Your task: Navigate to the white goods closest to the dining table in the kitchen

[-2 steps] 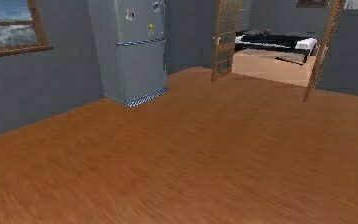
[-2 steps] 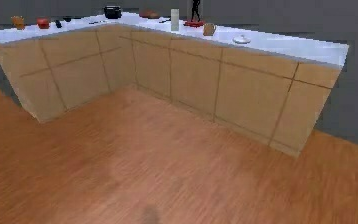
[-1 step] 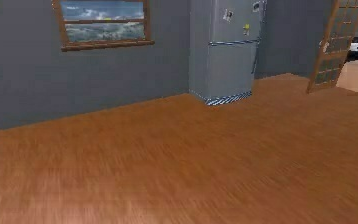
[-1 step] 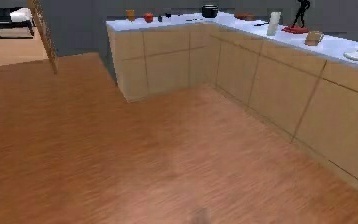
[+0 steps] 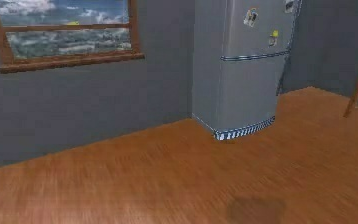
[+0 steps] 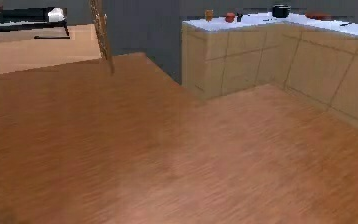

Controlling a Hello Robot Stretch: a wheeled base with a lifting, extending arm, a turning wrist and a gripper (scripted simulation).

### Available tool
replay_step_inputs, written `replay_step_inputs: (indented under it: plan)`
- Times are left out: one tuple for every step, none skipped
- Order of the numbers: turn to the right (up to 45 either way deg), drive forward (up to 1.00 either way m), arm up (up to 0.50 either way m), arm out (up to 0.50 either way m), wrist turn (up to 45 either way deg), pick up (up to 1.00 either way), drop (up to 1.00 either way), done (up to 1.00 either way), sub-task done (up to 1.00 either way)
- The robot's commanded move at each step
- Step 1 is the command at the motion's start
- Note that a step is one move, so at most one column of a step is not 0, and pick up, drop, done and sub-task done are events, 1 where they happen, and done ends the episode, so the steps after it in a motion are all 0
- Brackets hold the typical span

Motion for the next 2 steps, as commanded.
replay_step_inputs:
  plan:
    - [0.0, 1.00, 0.00, 0.00, 0.0, 0.00, 0.00, 0.00, 0.00]
    - [-3.0, 0.00, 0.00, 0.00, 0.0, 0.00, 0.00, 0.00, 0.00]
